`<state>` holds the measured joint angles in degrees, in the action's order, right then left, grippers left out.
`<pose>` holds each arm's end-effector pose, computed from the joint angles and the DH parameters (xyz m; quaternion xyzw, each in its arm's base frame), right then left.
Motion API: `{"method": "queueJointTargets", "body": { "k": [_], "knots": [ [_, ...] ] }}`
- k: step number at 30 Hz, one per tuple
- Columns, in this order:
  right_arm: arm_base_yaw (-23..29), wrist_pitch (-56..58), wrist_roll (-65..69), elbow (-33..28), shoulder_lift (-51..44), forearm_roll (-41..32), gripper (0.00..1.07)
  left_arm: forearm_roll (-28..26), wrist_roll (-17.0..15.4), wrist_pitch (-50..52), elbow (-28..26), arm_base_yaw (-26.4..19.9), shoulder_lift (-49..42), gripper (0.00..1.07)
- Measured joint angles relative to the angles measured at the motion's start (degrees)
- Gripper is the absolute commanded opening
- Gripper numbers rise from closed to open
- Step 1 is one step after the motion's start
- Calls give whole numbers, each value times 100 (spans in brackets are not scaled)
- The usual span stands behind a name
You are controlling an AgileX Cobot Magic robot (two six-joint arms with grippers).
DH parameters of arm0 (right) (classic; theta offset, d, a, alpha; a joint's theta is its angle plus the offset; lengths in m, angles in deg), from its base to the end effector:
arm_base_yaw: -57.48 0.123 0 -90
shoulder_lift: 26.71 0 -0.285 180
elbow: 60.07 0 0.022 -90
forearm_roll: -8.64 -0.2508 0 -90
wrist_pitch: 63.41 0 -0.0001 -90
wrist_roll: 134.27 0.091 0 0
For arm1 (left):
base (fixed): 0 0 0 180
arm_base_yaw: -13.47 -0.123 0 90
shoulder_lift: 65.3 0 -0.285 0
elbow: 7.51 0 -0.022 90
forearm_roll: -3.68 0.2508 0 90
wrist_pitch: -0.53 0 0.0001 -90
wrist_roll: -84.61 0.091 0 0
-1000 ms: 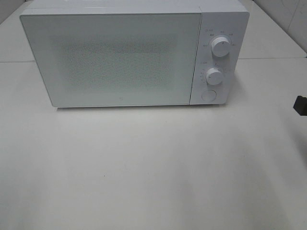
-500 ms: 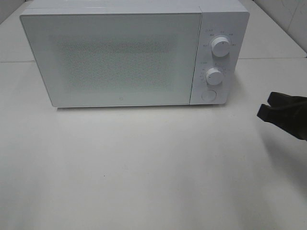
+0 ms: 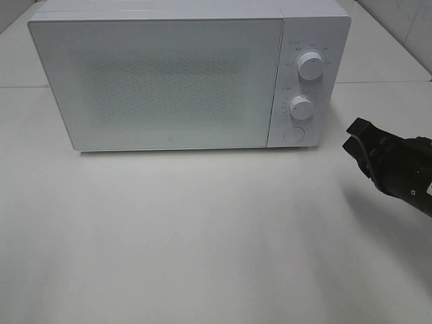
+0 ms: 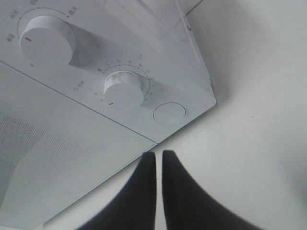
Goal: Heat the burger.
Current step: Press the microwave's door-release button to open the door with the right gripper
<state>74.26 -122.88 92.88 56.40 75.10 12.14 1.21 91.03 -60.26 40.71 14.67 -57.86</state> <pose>0.2193 0.0711 0.1399 0.1817 0.7771 0.3288 0.5049 -0.0066 -0.0033 0.2790 0.0574 0.8480 0.0025 0.5269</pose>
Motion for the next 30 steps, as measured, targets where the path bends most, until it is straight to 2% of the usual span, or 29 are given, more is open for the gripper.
{"method": "queueJointTargets", "body": {
  "k": [8,9,16,18,22,24,30],
  "knots": [
    [0,-11,1455,178,275,0,0,0,0,0,0,0,0,105],
    [0,-11,1948,304,401,0,0,0,0,0,0,0,0,105],
    [11,-34,3002,682,814,6,0,0,0,0,0,0,0,105],
    [201,-34,3541,917,1123,-46,0,0,0,0,0,0,0,105],
    [401,-34,3678,1083,1329,-206,0,0,0,0,0,0,0,105],
    [607,-11,3736,1261,1513,-527,0,0,0,0,0,0,0,105],
    [670,29,3764,1524,1690,-710,0,0,0,0,0,0,0,105]
  ]
}}
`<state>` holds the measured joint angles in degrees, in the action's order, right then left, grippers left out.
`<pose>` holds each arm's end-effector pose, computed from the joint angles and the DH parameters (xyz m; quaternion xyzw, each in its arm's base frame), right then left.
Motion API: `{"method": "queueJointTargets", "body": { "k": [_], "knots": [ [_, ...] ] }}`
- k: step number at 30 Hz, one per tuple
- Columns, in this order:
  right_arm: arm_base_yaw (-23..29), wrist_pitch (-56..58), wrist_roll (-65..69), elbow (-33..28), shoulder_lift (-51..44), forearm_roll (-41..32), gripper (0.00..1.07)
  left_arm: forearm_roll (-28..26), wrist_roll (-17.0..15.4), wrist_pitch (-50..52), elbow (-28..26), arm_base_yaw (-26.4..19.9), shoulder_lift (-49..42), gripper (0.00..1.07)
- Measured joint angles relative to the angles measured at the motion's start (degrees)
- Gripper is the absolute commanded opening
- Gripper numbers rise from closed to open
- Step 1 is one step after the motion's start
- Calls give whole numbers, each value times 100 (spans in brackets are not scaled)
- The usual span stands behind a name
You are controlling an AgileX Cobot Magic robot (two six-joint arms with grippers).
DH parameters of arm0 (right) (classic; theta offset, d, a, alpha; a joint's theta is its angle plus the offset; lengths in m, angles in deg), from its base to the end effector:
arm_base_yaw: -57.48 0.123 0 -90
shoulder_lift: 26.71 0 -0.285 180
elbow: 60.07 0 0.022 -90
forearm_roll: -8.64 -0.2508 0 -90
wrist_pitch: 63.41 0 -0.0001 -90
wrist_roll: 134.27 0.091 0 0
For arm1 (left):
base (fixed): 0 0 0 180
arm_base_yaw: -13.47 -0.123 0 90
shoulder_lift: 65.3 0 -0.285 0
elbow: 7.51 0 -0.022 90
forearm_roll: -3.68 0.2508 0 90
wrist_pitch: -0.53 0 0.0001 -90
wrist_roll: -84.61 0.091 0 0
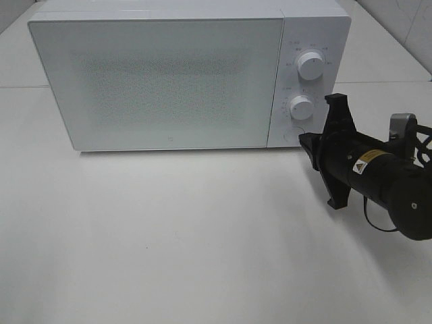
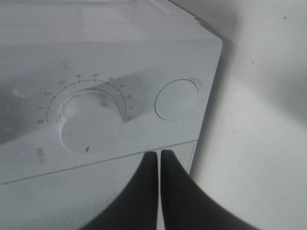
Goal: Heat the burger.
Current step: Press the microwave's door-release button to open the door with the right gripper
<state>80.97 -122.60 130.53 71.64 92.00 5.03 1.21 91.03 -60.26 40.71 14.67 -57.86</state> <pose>0.2782 0.1156 0.1056 0.4367 0.6800 0.4700 0.3549 -0.0066 -0.0033 0.2790 0.0574 0.8480 0.0025 0.5269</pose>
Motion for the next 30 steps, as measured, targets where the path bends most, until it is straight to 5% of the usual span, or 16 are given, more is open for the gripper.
{"method": "queueJointTargets", "body": {
  "k": [30],
  "knots": [
    [0,796,23,1306,905,-367,0,0,0,0,0,0,0,105]
  ]
}}
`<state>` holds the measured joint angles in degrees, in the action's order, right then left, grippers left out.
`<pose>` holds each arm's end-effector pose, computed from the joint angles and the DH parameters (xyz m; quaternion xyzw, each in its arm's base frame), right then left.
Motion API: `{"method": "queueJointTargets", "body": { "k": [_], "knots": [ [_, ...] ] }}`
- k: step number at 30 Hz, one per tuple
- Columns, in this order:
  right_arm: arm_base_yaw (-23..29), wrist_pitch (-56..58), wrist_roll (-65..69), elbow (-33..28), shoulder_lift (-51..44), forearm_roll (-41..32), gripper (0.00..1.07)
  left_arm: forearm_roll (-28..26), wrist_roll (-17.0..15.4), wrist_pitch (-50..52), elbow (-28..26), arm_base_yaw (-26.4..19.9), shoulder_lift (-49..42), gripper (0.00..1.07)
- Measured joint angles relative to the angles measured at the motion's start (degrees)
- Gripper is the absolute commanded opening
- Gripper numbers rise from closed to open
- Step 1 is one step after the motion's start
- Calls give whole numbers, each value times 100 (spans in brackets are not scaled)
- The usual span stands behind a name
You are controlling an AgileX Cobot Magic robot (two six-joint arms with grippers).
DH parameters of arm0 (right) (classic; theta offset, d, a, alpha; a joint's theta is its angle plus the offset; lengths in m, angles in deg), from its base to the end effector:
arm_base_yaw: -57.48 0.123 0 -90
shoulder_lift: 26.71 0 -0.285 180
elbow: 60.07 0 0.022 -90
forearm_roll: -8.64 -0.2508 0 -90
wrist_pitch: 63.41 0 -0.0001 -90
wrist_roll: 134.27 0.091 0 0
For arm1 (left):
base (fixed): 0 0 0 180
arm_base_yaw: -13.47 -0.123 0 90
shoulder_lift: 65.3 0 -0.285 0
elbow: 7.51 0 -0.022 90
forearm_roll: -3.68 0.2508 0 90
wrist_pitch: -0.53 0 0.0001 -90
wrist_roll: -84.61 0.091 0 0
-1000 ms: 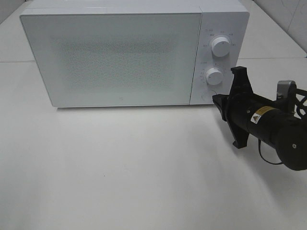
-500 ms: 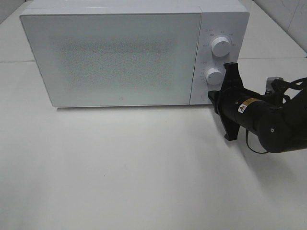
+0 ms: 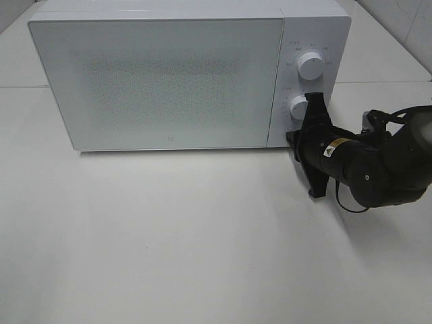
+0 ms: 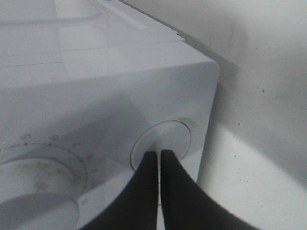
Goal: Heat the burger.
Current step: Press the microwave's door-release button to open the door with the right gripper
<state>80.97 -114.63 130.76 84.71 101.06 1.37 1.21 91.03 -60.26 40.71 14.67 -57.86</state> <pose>0.3272 0.1324 0.0809 0.4748 0.6789 0.4434 0.3421 -0.0066 -0.0033 0.2790 0.0574 0.8480 0.0025 0.5269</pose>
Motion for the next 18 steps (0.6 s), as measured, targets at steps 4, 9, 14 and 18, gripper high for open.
{"method": "queueJointTargets", "body": {
  "k": [4,9,14,18],
  "knots": [
    [0,40,-11,23,11,-86,0,0,0,0,0,0,0,105],
    [0,80,-17,109,126,-120,0,0,0,0,0,0,0,105],
    [0,0,-23,132,143,-166,0,0,0,0,0,0,0,105],
    [0,-86,-132,132,143,-281,0,0,0,0,0,0,0,105]
  ]
}}
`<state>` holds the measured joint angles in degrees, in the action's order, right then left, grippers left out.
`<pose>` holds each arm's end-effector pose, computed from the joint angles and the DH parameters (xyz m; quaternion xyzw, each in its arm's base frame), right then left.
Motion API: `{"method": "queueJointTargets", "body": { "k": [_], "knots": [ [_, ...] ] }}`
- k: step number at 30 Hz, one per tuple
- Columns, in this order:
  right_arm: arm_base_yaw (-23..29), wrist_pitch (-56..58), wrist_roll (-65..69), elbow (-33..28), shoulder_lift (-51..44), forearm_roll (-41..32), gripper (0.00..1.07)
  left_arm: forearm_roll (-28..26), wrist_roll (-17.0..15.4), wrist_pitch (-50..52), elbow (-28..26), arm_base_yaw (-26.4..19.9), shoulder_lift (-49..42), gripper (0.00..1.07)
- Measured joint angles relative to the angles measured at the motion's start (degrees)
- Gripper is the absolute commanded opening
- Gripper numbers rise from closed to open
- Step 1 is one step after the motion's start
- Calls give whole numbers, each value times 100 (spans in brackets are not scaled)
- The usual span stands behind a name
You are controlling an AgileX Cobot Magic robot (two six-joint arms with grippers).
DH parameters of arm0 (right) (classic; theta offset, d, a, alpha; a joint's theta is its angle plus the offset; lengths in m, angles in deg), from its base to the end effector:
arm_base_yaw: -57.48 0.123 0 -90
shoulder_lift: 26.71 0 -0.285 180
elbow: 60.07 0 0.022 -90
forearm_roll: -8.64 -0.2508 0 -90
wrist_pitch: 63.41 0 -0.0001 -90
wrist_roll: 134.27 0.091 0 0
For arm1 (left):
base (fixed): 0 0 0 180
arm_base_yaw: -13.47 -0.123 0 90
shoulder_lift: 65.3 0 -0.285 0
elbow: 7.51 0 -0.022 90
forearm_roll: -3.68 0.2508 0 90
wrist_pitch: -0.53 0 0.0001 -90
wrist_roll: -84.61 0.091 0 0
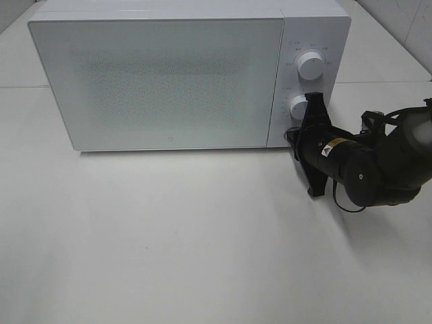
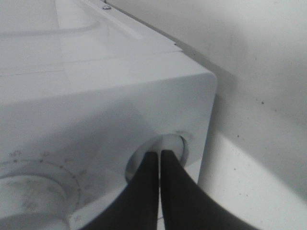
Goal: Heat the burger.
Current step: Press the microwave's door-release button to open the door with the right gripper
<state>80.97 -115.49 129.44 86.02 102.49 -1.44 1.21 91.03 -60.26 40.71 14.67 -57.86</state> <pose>0.3332 0.1311 0.0772 0.4843 0.6683 0.4382 0.3561 -0.0066 -0.0033 0.2790 0.0574 0.8480 0.0025 0.5269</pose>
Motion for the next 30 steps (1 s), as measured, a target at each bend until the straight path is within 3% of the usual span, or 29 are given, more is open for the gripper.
{"method": "queueJointTargets", "body": {
  "k": [30],
  "knots": [
    [52,69,-34,155,52,-178,0,0,0,0,0,0,0,105]
  ]
}}
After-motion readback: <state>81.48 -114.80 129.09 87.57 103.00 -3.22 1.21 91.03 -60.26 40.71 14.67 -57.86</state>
